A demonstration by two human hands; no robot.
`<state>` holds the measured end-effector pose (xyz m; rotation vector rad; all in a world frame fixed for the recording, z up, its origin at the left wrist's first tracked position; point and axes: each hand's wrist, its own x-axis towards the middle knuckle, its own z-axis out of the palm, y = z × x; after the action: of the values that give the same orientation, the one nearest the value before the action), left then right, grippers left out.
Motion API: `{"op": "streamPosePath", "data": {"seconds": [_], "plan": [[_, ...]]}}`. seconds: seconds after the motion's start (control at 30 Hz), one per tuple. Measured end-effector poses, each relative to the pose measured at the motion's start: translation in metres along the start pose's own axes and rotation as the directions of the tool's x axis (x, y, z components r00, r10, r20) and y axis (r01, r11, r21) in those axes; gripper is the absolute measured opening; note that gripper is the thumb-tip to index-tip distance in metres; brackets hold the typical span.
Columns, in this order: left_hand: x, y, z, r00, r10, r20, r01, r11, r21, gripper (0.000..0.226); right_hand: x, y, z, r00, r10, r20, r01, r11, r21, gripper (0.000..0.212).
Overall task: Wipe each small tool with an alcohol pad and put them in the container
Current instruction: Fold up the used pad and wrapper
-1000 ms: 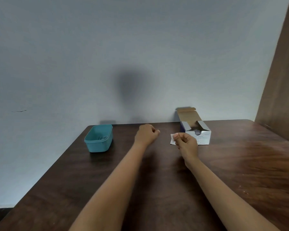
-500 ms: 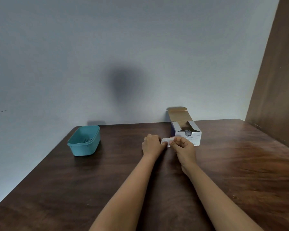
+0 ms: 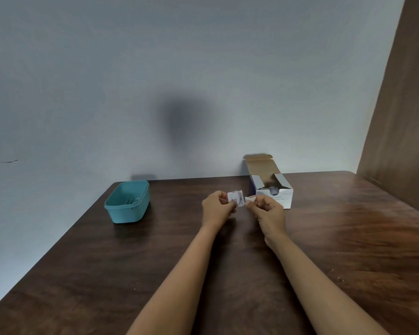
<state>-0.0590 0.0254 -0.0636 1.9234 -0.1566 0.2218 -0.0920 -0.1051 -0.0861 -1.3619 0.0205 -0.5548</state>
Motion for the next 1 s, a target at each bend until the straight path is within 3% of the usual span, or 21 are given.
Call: {"op": "streamPosePath", "data": {"seconds": [0.07,0.2,0.4,0.57,0.87,1.0], "plan": [[-0.014,0.001,-0.006,0.997,-0.069,0.045,0.077,0.976,-0.202,0.005,-0.004,-0.004,0.002,0.998,-0.057,-0.001,0.057,0.997,-0.049,0.021],[-0.035,-0.003,-0.012,0.985,-0.15,0.089,0.174,0.895,-0.411,0.004,-0.01,-0.008,0.003,0.982,-0.185,0.046,0.19,0.957,-0.219,0.02],[-0.055,-0.002,-0.016,0.976,-0.16,0.15,0.215,0.842,-0.496,0.015,-0.018,-0.006,0.007,0.909,-0.36,0.208,0.416,0.809,-0.416,0.017],[-0.059,-0.001,-0.022,0.973,-0.141,0.183,0.22,0.804,-0.552,0.02,-0.017,-0.002,0.008,0.834,-0.463,0.301,0.552,0.702,-0.451,0.018],[-0.057,-0.002,-0.026,0.975,-0.101,0.196,0.197,0.8,-0.567,0.018,-0.018,-0.006,0.009,0.827,-0.428,0.365,0.555,0.727,-0.405,0.016],[-0.055,-0.003,-0.026,0.975,-0.095,0.203,0.197,0.793,-0.577,0.018,-0.018,-0.009,0.006,0.902,-0.304,0.307,0.395,0.868,-0.301,0.015]]}}
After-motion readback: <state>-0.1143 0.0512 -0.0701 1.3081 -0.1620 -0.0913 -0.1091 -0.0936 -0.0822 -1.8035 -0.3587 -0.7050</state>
